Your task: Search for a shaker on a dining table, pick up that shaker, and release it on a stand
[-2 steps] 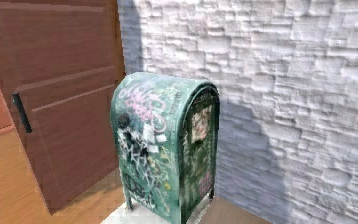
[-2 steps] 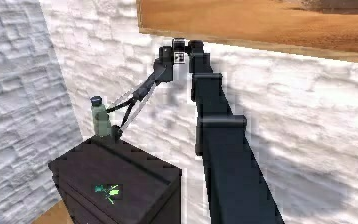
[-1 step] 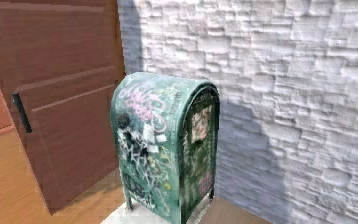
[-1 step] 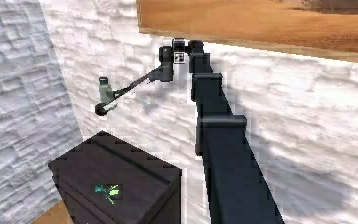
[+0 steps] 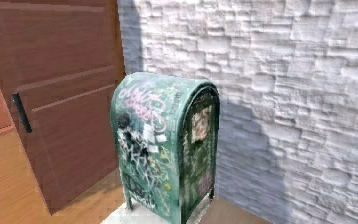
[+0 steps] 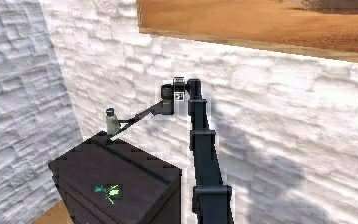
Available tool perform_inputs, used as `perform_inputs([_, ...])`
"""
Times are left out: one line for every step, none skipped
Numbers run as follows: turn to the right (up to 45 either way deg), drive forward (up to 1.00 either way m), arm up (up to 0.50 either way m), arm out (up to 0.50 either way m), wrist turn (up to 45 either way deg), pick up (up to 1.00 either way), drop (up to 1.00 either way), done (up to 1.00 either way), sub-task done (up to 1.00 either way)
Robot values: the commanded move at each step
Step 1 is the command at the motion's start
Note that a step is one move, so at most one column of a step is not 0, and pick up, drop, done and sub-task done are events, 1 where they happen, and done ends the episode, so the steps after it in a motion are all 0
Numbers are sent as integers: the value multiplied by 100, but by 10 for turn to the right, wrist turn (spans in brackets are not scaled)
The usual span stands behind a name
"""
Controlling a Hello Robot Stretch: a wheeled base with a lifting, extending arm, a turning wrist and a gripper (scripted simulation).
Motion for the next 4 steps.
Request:
perform_inputs([0,0,-32,0,0,0,0,0,0])
perform_inputs([0,0,0,0,0,0,100,0,0])
perform_inputs([0,0,10,0,0,0,0,0,0])
perform_inputs([0,0,0,-8,0,0,0,0,0])
